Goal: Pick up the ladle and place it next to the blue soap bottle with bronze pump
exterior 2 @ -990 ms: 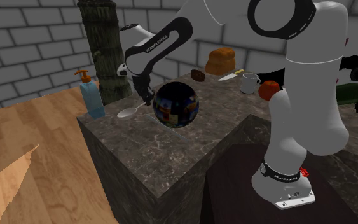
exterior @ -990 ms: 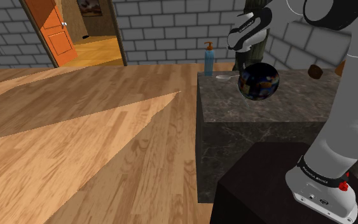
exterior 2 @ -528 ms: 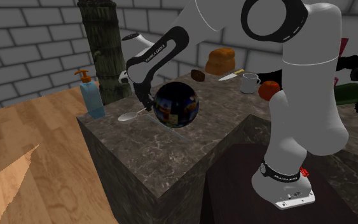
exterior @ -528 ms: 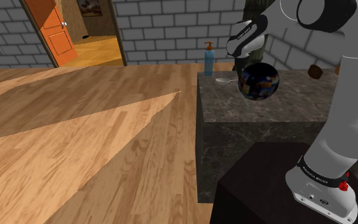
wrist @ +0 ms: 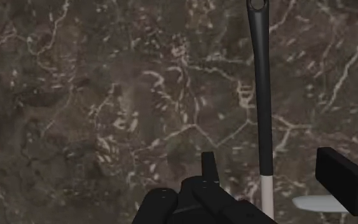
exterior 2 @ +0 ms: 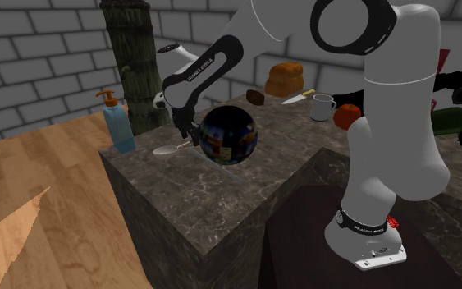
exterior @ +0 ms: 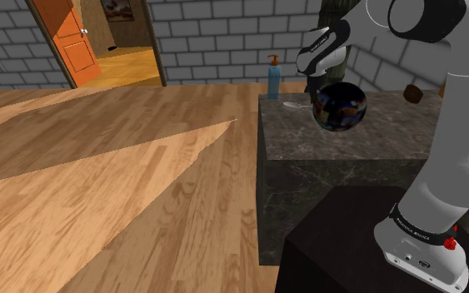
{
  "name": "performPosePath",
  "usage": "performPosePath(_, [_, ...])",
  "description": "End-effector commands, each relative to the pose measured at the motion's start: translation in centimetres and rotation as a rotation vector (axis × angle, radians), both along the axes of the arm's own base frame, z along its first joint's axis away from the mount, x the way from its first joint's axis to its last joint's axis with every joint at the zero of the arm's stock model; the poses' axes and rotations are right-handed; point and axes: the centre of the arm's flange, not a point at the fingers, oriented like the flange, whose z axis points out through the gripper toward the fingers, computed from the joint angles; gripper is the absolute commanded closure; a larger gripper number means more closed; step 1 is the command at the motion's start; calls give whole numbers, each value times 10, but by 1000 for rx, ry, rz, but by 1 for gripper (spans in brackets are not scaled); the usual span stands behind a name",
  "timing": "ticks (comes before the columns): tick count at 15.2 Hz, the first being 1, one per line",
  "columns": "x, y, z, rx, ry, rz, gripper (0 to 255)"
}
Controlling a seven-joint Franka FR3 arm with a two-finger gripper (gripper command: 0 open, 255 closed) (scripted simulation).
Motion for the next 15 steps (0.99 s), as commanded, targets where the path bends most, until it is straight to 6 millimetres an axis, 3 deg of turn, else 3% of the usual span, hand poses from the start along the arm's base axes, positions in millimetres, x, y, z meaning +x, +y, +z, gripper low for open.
performPosePath(1, [0,0,0,0,0,0,0])
performPosePath(4, [0,0,0,0,0,0,0])
performPosePath(8, [3,8,49,0,0,0,0])
performPosePath(15, [3,8,49,0,0,0,0])
